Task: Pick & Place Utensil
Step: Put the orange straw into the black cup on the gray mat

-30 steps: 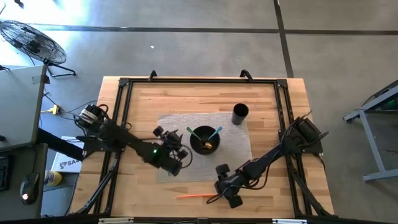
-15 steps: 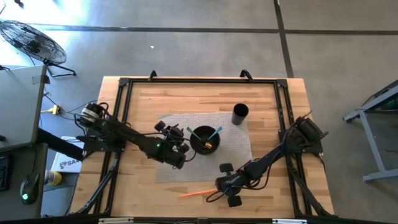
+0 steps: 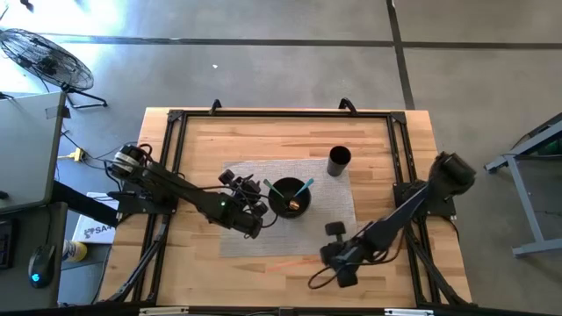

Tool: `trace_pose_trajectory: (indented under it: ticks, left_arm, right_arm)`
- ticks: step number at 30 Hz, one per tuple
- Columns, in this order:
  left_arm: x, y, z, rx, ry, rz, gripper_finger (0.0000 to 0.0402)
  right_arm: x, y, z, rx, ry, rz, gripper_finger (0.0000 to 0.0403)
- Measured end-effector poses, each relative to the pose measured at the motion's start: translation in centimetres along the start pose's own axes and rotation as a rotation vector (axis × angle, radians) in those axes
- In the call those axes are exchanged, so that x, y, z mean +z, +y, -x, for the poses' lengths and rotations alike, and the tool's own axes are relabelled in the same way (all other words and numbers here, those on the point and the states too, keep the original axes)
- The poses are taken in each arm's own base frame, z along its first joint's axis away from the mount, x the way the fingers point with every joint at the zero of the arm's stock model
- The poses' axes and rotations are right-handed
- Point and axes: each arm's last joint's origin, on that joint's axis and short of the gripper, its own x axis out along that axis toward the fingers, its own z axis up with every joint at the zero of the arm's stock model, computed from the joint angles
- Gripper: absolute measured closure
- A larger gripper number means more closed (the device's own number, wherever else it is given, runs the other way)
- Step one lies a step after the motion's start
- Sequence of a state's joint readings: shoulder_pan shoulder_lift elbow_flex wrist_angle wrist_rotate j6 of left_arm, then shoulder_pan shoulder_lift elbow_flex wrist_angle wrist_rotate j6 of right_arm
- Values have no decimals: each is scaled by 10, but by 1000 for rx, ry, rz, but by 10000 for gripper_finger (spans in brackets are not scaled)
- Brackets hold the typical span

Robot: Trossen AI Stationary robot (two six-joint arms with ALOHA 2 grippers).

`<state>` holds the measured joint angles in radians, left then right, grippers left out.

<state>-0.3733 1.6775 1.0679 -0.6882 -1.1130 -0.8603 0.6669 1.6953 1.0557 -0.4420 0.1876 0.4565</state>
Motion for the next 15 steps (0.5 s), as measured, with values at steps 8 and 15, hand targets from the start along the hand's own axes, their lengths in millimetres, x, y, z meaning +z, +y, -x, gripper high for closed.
trace_pose_trajectory:
  ticks: [8, 15]
  left_arm:
    - [10, 17, 18, -31, -14, 10, 266]
    - [15, 33, 39, -70, -39, 4, 266]
  right_arm:
    - [-8, -32, 87, -244, -70, 83, 401]
    - [-8, -77, 160, -520, -85, 220, 402]
